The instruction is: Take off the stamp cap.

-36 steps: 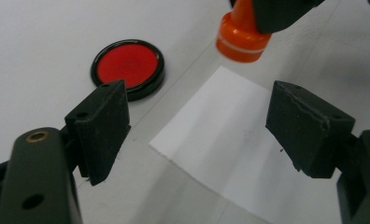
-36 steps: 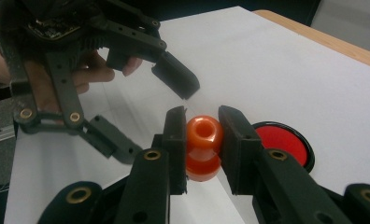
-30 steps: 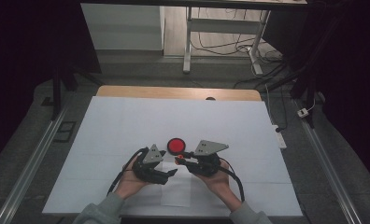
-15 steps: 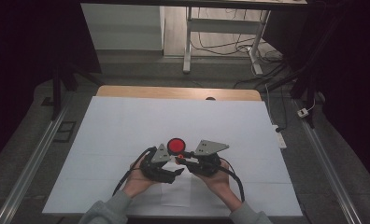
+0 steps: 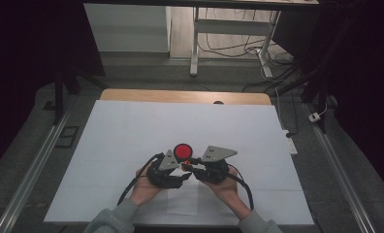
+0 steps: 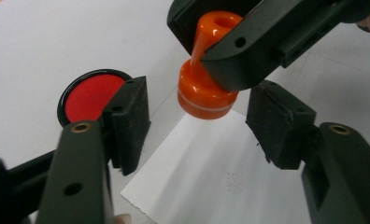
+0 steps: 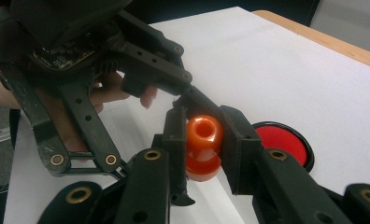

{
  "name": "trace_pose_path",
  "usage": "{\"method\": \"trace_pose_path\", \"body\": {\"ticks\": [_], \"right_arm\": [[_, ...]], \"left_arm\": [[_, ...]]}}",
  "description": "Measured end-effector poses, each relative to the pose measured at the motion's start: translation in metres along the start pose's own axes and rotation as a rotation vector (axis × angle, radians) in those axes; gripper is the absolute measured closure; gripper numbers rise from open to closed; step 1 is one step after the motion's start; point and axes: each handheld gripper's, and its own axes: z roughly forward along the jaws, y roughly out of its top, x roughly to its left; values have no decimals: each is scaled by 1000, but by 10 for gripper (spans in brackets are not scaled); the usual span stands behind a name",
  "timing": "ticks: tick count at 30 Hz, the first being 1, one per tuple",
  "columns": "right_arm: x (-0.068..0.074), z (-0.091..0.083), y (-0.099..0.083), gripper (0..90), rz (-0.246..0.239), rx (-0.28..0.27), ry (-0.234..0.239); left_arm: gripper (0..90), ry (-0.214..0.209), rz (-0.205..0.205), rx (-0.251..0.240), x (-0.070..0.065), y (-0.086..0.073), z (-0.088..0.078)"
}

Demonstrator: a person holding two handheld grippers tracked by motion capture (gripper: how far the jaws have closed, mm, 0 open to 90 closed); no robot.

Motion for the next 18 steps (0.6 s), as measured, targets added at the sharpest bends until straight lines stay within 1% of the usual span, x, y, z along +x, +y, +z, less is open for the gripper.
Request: {"method": "trace_pose_path", "body": {"ticks": [9, 13, 18], "right_arm": [[0, 1, 0, 720, 1, 1, 2], [0, 0, 0, 720, 1, 0, 2], [0, 0, 0, 720, 8, -5, 3]], "left_arm": [[466, -3, 3, 0, 0, -1, 1], [492, -5, 12, 0, -1, -1, 1], [525, -9, 14, 0, -2, -1, 2]]}}
